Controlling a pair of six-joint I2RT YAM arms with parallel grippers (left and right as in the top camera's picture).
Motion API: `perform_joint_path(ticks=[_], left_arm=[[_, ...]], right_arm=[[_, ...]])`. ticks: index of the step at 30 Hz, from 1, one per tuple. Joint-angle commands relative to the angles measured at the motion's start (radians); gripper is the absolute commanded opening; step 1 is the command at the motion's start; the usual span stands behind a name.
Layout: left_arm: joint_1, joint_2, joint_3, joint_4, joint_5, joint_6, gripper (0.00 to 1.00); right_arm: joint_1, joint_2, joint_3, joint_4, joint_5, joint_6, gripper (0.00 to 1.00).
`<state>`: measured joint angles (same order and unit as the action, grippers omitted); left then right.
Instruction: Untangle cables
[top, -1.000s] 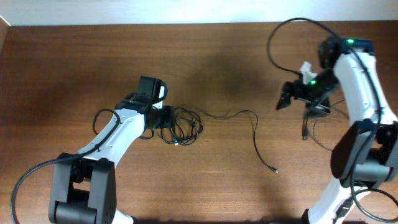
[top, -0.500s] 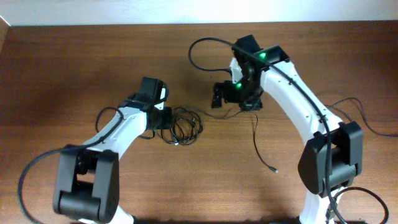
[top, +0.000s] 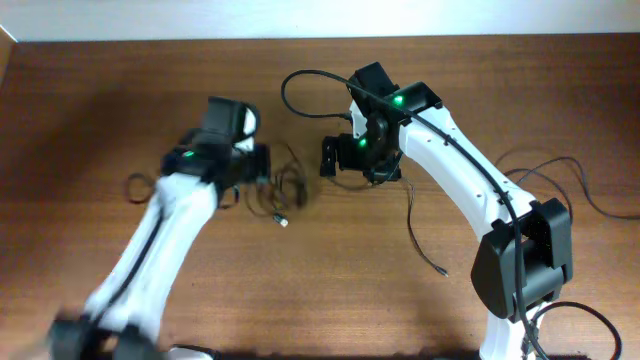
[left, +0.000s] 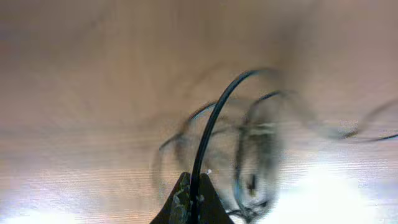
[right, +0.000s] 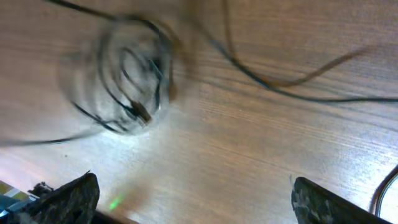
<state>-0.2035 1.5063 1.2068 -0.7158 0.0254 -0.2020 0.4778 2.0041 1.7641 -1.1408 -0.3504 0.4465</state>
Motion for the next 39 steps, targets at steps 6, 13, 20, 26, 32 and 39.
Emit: perform_joint_path(ticks=[6, 13, 20, 26, 32, 39], left_arm=[[0.003, -0.558, 0.106, 0.141, -0.008, 0.005, 0.00], [0.003, -0.650, 0.106, 0.069, -0.128, -0.023, 0.00], [0.003, -0.508, 0.106, 0.114, -0.042, -0.153, 0.00], [0.003, -0.518, 0.122, 0.307, 0.052, -0.153, 0.00], [0.003, -0.591, 0.124, 0.481, 0.057, -0.153, 0.00], [0.003, -0.597, 0.124, 0.506, 0.057, -0.153, 0.00]], right_arm=[[0.006, 0.000, 0.001, -0.007, -0.005, 0.007, 0.99], [0.006, 0.000, 0.001, -0.016, -0.005, 0.008, 0.99], [0.026, 0.000, 0.001, -0.079, -0.193, 0.004, 0.99], [0.138, 0.002, 0.001, 0.027, -0.188, 0.206, 0.86], [0.211, 0.041, 0.001, 0.142, -0.192, 0.392, 0.87], [0.288, 0.216, 0.001, 0.294, -0.188, 0.479, 0.77]])
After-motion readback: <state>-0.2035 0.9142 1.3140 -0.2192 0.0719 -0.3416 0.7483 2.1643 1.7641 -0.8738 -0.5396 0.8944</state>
